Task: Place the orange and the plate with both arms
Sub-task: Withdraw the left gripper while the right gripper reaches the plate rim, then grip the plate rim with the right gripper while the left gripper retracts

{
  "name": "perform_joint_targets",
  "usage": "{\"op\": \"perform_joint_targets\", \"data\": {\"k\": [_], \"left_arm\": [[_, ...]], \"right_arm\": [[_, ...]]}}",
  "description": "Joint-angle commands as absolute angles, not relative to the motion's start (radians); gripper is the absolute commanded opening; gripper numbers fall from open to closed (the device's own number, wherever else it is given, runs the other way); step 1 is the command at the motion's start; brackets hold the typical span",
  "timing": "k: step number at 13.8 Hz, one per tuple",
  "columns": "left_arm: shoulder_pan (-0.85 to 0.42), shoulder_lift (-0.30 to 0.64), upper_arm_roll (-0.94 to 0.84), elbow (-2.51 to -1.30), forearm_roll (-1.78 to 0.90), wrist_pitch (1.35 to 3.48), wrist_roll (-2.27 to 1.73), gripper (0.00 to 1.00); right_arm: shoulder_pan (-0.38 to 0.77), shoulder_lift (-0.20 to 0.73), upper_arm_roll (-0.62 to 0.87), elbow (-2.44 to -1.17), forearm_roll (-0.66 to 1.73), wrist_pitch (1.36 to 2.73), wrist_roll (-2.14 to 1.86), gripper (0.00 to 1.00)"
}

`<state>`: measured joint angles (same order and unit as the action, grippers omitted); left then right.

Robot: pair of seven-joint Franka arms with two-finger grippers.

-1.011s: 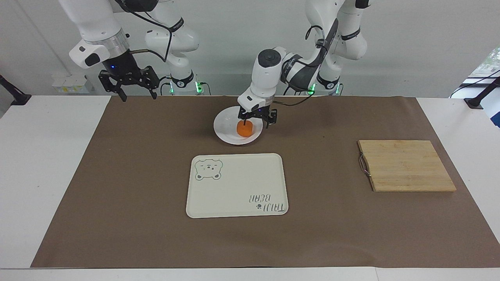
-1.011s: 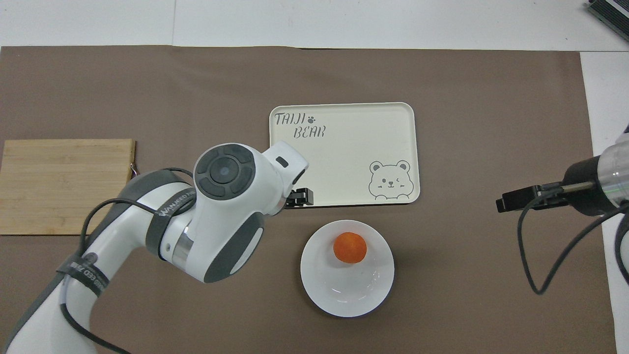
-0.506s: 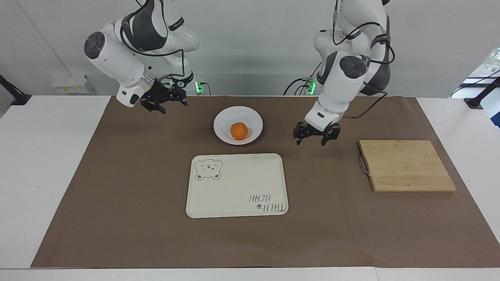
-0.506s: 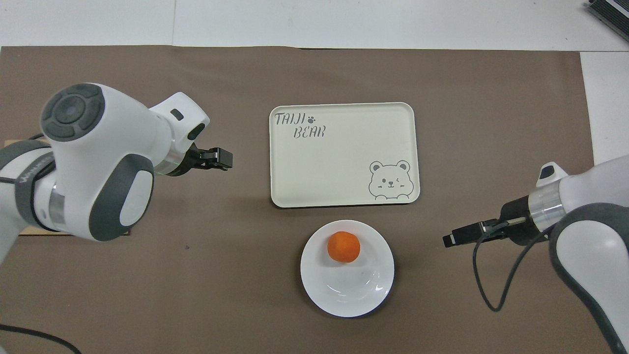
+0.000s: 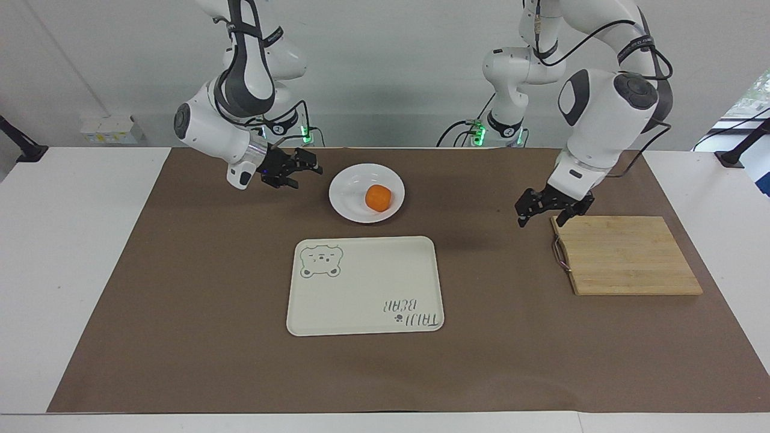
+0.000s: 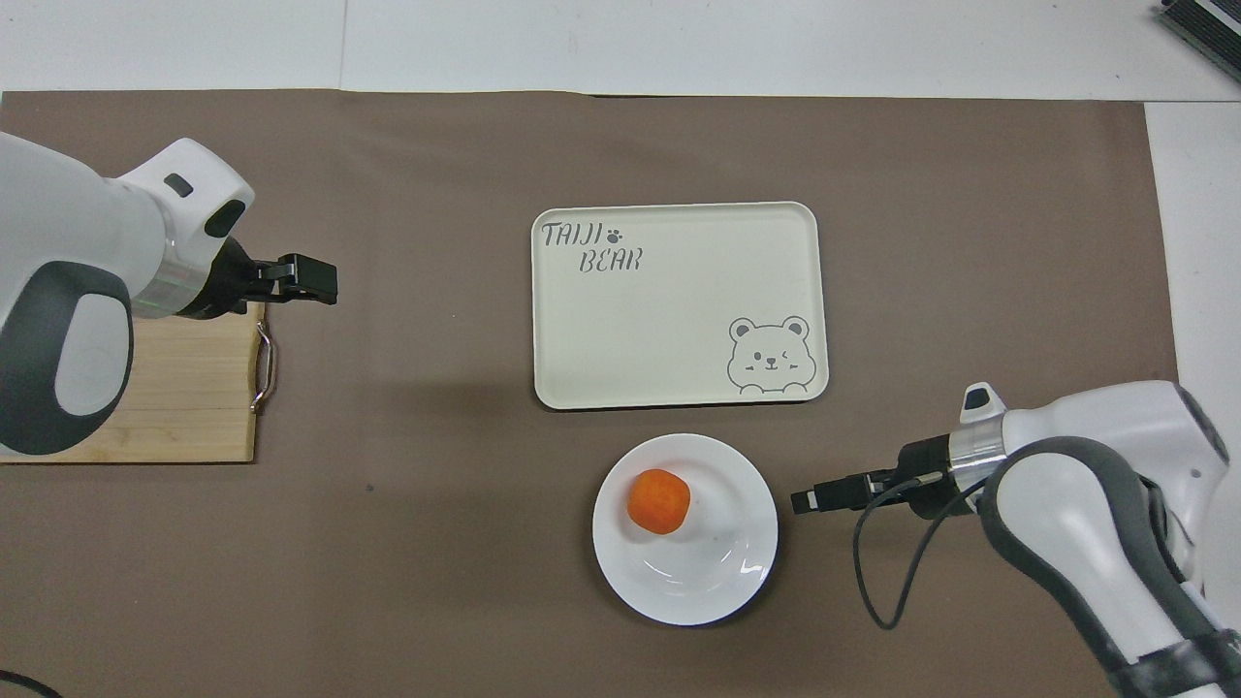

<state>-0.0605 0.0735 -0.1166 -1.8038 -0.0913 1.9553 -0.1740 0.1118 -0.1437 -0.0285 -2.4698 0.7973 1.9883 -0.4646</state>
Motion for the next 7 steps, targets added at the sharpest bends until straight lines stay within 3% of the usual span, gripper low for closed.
{"op": "perform_joint_targets", "data": {"k": [1, 7], "left_arm": [[-0.058, 0.066, -0.127, -1.79, -0.064, 1.924, -0.17, 1.0], [-0.074, 0.072, -0.133, -1.776, -0.055, 1.93, -0.167, 1.0]], "right_arm": [[0.135, -0.127, -0.031, -2.505, 0.865, 2.036, -0.54, 1.0], [0.176, -0.048, -0.031, -2.597, 1.109, 2.134, -0.712, 1.0]]}}
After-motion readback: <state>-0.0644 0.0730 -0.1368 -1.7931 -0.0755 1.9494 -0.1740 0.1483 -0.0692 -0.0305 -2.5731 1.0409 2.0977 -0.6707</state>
